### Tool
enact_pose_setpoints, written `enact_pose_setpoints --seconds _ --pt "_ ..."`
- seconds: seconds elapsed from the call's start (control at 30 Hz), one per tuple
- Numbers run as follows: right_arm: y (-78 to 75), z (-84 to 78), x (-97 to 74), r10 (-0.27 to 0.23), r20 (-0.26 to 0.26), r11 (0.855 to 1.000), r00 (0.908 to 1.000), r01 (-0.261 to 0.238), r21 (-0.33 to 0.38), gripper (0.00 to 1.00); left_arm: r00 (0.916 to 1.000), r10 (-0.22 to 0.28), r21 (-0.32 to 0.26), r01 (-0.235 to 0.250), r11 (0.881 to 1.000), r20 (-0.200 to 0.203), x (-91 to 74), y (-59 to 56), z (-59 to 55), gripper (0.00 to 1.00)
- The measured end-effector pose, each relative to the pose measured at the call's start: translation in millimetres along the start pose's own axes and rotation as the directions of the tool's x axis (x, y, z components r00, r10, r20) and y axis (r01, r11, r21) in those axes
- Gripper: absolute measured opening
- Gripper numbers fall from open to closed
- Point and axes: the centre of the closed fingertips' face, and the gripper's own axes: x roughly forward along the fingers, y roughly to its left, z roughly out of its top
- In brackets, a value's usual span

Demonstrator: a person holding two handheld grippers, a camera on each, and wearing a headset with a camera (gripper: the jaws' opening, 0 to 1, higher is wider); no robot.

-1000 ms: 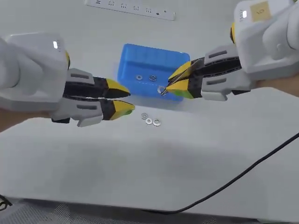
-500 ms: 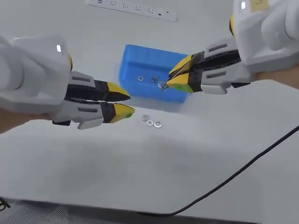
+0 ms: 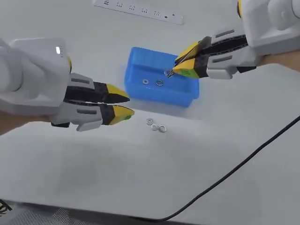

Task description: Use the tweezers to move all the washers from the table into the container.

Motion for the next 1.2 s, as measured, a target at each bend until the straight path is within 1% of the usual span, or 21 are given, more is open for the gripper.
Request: enact_pose_setpoints --seconds 0.1,0.13,0.17,0.33,0.47,0.57,0.67,0.77,0.87,0.97,1.03,1.2 --pt "-6.0 -6.4 4.3 0.0 -0.016 1.0 0.9999 0.0 0.005 0.09 1.0 0.001 -0.007 -0.001 1.0 0.001 0.4 1.0 -1.4 0.19" --pt "-12.3 -13.3 7.7 0.0 -0.024 1.0 0.9997 0.0 0.011 0.09 1.0 0.002 -0.008 -0.002 1.0 -0.001 0.6 1.6 -2.2 0.19" --pt "-15.4 -17.0 9.5 0.001 -0.029 1.0 0.9996 0.0 0.015 0.09 1.0 0.002 -0.008 -0.002 1.0 -0.001 0.7 1.9 -2.8 0.19" --pt "-22.2 -26.2 16.6 0.004 -0.048 0.999 0.9988 -0.002 0.037 0.09 1.0 0.007 -0.022 -0.007 1.0 -0.001 0.4 5.2 -6.1 0.19" --pt "-26.6 -33.9 25.6 0.011 -0.061 0.998 0.9981 -0.007 0.057 0.09 0.9998 0.02 -0.034 -0.02 0.999 -0.003 -0.7 8.8 -8.9 0.19" --pt "-28.2 -42.7 32.0 0.018 -0.076 0.998 0.997 -0.013 0.061 0.09 0.9997 0.021 -0.037 -0.021 0.999 -0.008 -0.9 10.1 -11.4 0.19" --pt "-33.1 -55.5 38.6 0.029 -0.091 0.997 0.9955 -0.023 0.071 0.09 0.9996 0.026 -0.043 -0.027 0.999 -0.014 -1.7 12.9 -13.8 0.19" --pt "-32.1 -60.1 41.0 0.038 -0.092 0.996 0.9951 -0.031 0.08 0.09 0.9994 0.03 -0.047 -0.031 0.998 -0.018 -2.0 15.1 -15.5 0.19" --pt "-28.3 -67.4 45.1 0.053 -0.111 0.996 0.9924 -0.045 0.072 0.09 0.999 0.035 -0.051 -0.037 0.998 -0.027 -1.3 17.5 -17.9 0.19" --pt "-26.1 -70.6 48.1 0.059 -0.116 0.996 0.9915 -0.05 0.074 0.09 0.999 0.036 -0.056 -0.037 0.998 -0.028 -0.3 18.5 -18.9 0.19" --pt "-26.4 -76.0 51.8 0.061 -0.118 0.996 0.9912 -0.052 0.077 0.09 0.9989 0.036 -0.057 -0.038 0.998 -0.029 0.4 18.8 -19.1 0.19" --pt "-24.2 -76.6 54.0 0.069 -0.12 0.995 0.9904 -0.061 0.076 0.09 0.9989 0.036 -0.061 -0.038 0.997 -0.03 0.9 20.4 -19.0 0.19"
